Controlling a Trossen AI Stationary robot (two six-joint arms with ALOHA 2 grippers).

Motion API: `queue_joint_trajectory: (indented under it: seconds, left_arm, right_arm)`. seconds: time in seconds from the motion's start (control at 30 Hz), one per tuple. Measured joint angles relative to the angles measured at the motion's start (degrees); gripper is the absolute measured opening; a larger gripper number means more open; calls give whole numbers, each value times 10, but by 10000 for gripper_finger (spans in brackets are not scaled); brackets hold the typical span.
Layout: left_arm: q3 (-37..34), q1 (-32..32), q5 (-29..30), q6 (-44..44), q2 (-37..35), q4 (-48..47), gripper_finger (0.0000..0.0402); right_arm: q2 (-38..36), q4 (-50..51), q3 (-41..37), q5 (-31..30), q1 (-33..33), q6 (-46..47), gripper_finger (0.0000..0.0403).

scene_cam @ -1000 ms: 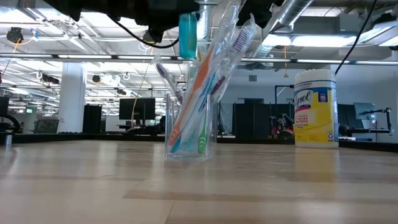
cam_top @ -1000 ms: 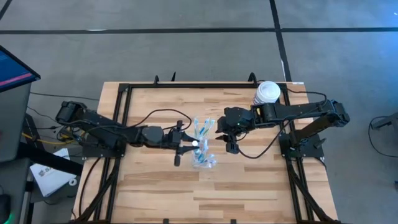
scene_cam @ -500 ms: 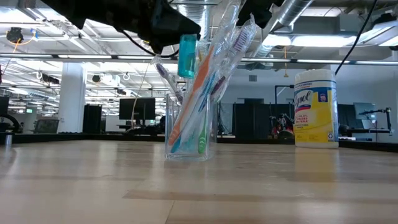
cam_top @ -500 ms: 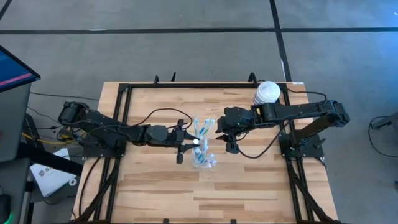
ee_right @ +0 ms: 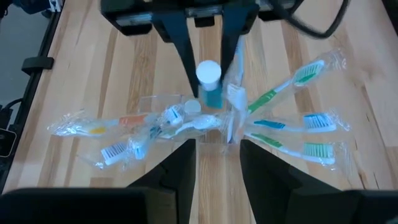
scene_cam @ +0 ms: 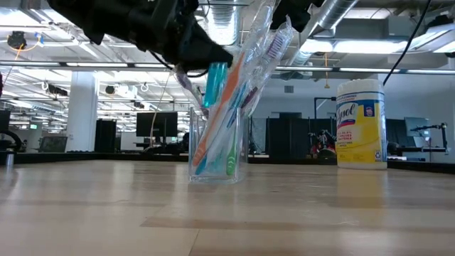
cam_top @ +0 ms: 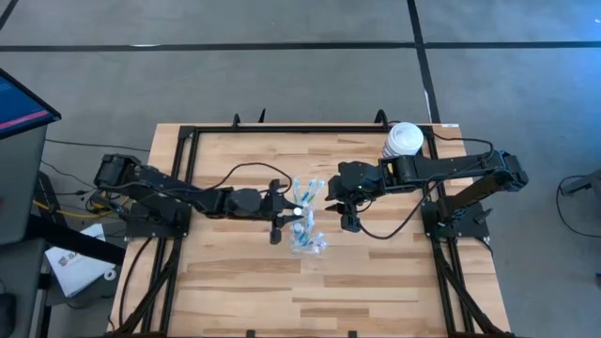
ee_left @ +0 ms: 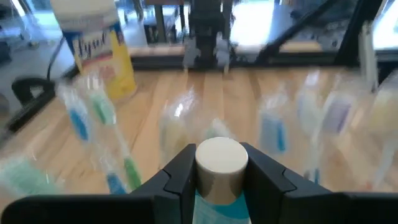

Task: Pick & Place toothbrushing station
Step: Put the blue mouthwash into the transparent organizer

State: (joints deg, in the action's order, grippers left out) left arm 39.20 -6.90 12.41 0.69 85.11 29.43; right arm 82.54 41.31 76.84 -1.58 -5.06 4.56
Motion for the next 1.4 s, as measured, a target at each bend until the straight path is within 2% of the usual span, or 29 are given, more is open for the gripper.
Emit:
queue_joint_trajectory:
  seconds: [0.57, 0.83, 1.07, 1.4]
  left_arm:
    - [-1, 16, -4, 0, 22, 0, 98]
    - [-1, 16, -35, 0, 22, 20, 98]
    - [-1, 20, -39, -6, 57, 42, 98]
    - [-1, 37, -78, -4, 94, 69, 98]
  right_arm:
    - [0, -1, 0, 0, -1, 0, 117]
    - [0, -1, 0, 0, -1, 0, 117]
    - [0, -1, 0, 0, -1, 0, 117]
    - [0, 0, 0, 0, -1, -2, 117]
